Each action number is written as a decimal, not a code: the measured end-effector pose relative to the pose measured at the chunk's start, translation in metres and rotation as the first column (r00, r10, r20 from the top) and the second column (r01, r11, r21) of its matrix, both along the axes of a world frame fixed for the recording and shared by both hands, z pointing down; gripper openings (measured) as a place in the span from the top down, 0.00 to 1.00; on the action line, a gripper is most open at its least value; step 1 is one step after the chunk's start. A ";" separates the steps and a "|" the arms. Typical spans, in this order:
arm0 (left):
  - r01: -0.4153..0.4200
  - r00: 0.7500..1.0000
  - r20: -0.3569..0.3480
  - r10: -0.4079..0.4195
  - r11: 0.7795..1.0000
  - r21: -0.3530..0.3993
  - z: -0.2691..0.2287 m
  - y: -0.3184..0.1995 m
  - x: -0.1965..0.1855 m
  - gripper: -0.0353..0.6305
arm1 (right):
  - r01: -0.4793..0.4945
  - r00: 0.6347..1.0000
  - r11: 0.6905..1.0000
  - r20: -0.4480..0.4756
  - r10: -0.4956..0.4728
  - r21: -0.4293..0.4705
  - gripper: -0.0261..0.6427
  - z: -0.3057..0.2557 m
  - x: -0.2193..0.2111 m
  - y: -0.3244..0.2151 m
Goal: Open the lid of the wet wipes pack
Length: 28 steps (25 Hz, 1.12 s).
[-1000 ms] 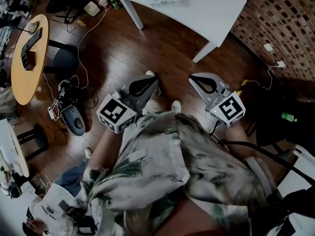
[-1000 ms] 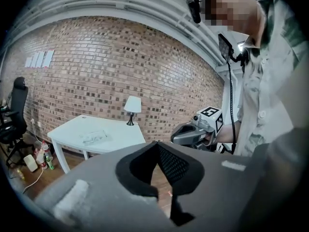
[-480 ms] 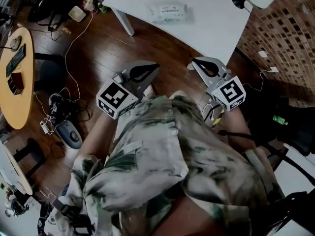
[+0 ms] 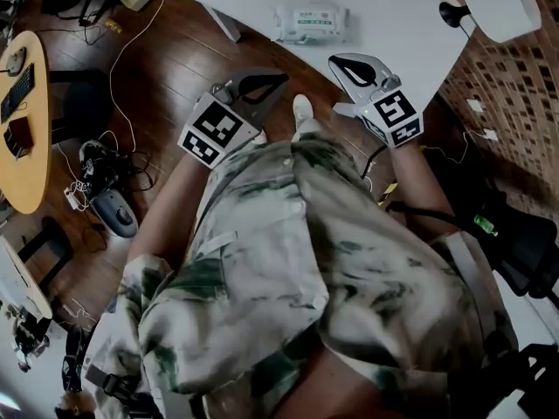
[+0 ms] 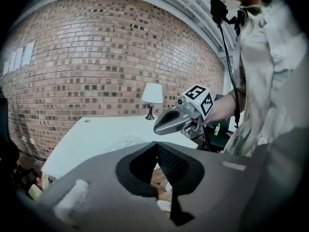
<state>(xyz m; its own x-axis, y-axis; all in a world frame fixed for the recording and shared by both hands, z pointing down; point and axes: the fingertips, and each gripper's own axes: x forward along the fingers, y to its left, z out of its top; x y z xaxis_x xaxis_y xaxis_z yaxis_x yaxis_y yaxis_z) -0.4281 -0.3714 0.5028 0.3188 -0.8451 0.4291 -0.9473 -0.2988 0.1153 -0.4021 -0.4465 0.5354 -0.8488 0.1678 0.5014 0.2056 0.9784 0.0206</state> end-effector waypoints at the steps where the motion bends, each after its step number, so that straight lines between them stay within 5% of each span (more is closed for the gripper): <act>1: 0.002 1.000 0.010 -0.002 1.000 -0.014 0.005 -0.008 -0.004 0.94 | 0.017 1.000 1.000 -0.014 -0.016 0.015 0.95 0.008 -0.007 -0.006; 12: -0.045 0.988 0.140 0.069 0.985 -0.167 0.076 -0.094 -0.019 0.94 | 0.117 0.983 0.988 -0.150 -0.101 0.102 0.95 0.095 -0.033 -0.057; 14: -0.043 0.984 0.165 0.074 0.981 -0.187 0.086 -0.105 -0.021 0.84 | 0.148 0.978 0.982 -0.164 -0.128 0.115 0.95 0.101 -0.034 -0.060; 17: -0.037 0.968 0.233 0.089 0.975 -0.218 0.097 -0.115 -0.028 0.84 | 0.185 0.968 0.977 -0.194 -0.162 0.108 0.95 0.112 -0.034 -0.058; 23: -0.058 0.907 0.382 0.180 0.949 -0.309 0.122 -0.129 -0.034 0.84 | 0.194 0.963 0.974 -0.214 -0.166 0.118 0.96 0.122 -0.029 -0.056; 28: -0.103 0.829 0.479 0.289 0.920 -0.377 0.139 -0.141 -0.030 0.84 | 0.198 0.963 0.973 -0.210 -0.171 0.115 0.96 0.125 -0.030 -0.054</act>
<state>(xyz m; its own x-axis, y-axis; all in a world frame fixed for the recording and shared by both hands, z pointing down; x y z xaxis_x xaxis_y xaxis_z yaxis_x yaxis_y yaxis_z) -0.4578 -0.5119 0.6415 0.1157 -0.5729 0.8114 -0.8177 -0.5187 -0.2496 -0.4317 -0.5003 0.6605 -0.6916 0.2318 0.6840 0.3951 0.9142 0.0897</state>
